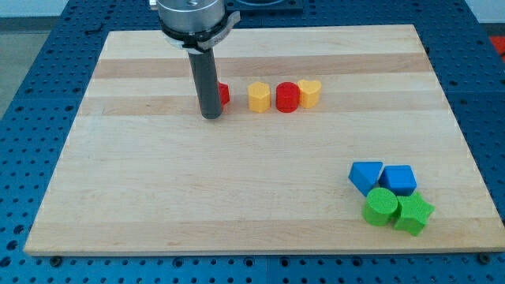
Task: Move the red star right a bit
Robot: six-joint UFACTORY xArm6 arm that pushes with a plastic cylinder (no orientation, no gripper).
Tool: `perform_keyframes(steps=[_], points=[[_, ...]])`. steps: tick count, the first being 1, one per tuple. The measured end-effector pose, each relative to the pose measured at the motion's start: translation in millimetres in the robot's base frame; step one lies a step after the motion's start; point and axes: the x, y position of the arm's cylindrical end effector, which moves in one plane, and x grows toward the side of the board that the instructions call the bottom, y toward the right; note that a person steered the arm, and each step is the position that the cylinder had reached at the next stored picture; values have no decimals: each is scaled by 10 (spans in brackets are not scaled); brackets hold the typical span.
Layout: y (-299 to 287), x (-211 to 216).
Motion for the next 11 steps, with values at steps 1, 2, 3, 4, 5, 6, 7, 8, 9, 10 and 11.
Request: perform_keyframes(steps=[1,2,3,4,5,6,7,8,9,10,11], points=[[-102,198],[-522,327],[-965,251],[-1075,49],[-1047,-153],[-814,-378],[-513,-425],[-187,-425],[-61,-425],[-117,-425],[-439,-294]])
